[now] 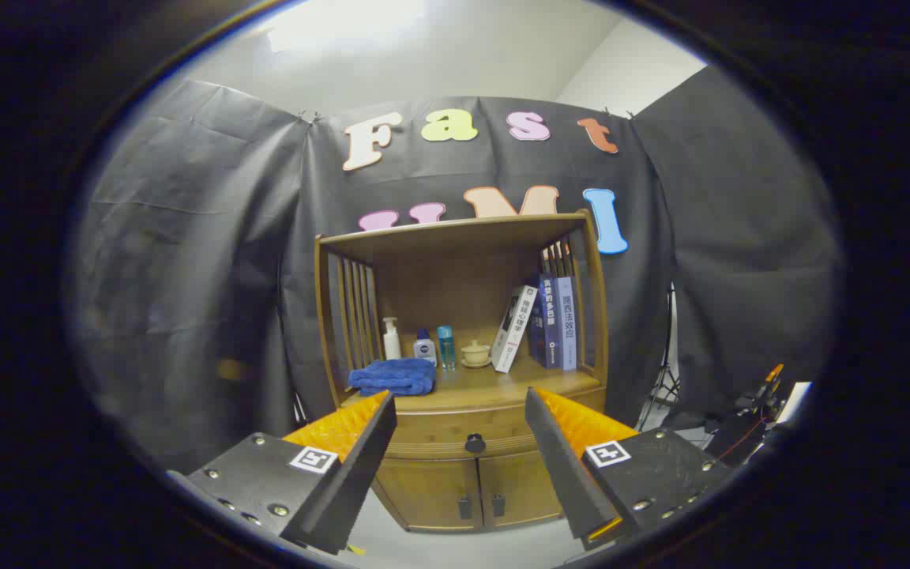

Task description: Pull open the drawer, take out the items inside it, and place them on the countertop above the cabinet.

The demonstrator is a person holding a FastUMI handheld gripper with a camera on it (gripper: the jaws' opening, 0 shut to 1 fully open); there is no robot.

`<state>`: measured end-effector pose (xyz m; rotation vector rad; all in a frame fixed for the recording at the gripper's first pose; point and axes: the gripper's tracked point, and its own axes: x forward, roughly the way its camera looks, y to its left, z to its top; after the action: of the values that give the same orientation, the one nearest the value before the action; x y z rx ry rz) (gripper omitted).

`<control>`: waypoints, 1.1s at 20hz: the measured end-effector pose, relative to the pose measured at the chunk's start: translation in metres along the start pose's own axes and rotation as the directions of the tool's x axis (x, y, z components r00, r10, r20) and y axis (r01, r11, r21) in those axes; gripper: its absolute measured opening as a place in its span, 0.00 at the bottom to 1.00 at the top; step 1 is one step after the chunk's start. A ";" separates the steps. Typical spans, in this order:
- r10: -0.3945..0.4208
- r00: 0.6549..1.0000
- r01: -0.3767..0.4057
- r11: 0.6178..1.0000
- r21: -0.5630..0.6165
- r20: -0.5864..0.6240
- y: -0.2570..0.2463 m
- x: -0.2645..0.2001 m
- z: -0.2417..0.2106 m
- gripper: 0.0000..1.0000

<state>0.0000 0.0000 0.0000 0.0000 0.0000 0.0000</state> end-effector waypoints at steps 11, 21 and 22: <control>0.008 1.000 -0.008 1.000 -0.014 -0.009 0.013 0.015 -0.022 0.98; 0.002 0.999 -0.001 1.000 0.018 -0.037 0.012 0.071 -0.083 0.98; 0.014 0.999 -0.014 1.000 0.007 -0.045 0.014 0.080 -0.093 0.98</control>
<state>0.0797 0.0144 -0.0935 0.0068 0.0449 0.0139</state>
